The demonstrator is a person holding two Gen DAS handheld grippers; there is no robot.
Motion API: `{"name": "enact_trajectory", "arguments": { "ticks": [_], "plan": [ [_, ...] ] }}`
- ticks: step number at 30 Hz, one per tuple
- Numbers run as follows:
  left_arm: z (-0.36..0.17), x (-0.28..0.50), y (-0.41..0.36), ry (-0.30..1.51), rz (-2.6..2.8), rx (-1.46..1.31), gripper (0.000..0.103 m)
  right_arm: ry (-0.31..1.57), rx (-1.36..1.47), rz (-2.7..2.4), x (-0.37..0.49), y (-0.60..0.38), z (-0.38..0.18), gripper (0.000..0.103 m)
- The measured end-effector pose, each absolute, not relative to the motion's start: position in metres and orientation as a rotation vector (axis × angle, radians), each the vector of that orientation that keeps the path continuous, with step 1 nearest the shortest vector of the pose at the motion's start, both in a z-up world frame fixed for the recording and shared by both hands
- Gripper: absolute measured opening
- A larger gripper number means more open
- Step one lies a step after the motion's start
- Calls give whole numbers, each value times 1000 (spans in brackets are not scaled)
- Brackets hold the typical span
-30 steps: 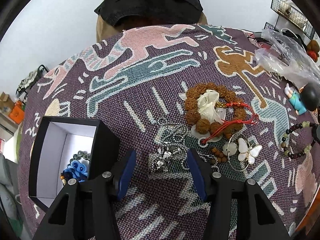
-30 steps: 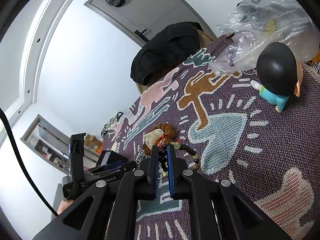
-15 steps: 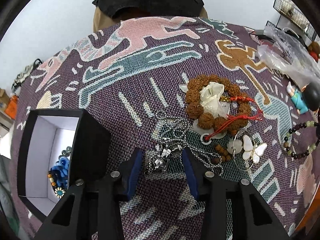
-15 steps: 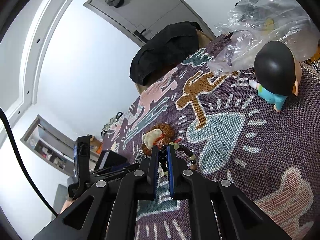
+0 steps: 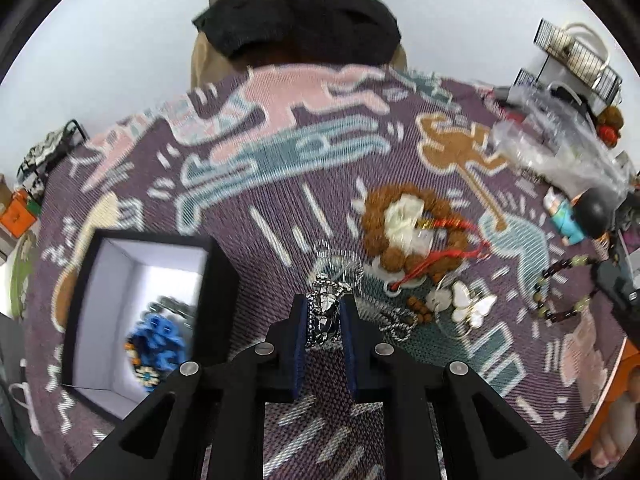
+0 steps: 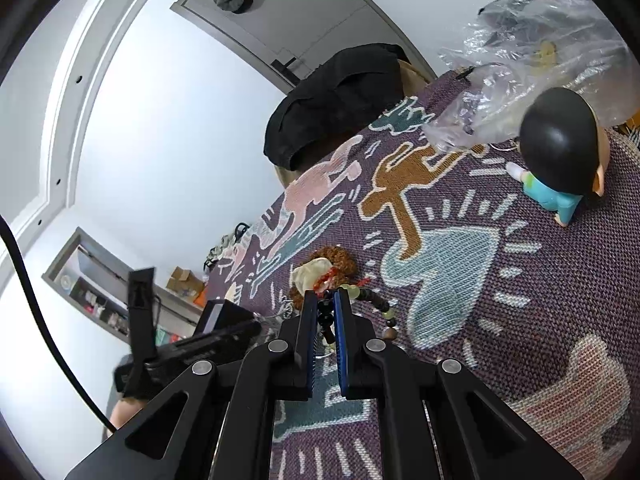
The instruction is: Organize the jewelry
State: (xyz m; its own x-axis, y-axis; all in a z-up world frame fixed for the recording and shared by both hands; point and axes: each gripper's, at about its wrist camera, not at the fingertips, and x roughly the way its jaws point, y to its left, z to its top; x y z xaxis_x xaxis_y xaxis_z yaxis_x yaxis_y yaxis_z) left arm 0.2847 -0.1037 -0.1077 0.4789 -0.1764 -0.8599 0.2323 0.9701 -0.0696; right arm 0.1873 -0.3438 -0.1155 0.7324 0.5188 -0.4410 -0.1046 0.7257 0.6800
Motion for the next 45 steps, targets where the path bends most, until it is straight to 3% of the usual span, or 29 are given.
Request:
{"name": "enact_trajectory", "arguments": {
  "ticks": [28, 45],
  "plan": [
    [133, 248, -40, 614, -163, 52, 14, 603, 569, 482, 185, -292, -53, 9],
    [177, 243, -18, 546, -102, 74, 13, 580, 509, 551, 190, -250, -25, 9]
  ]
}}
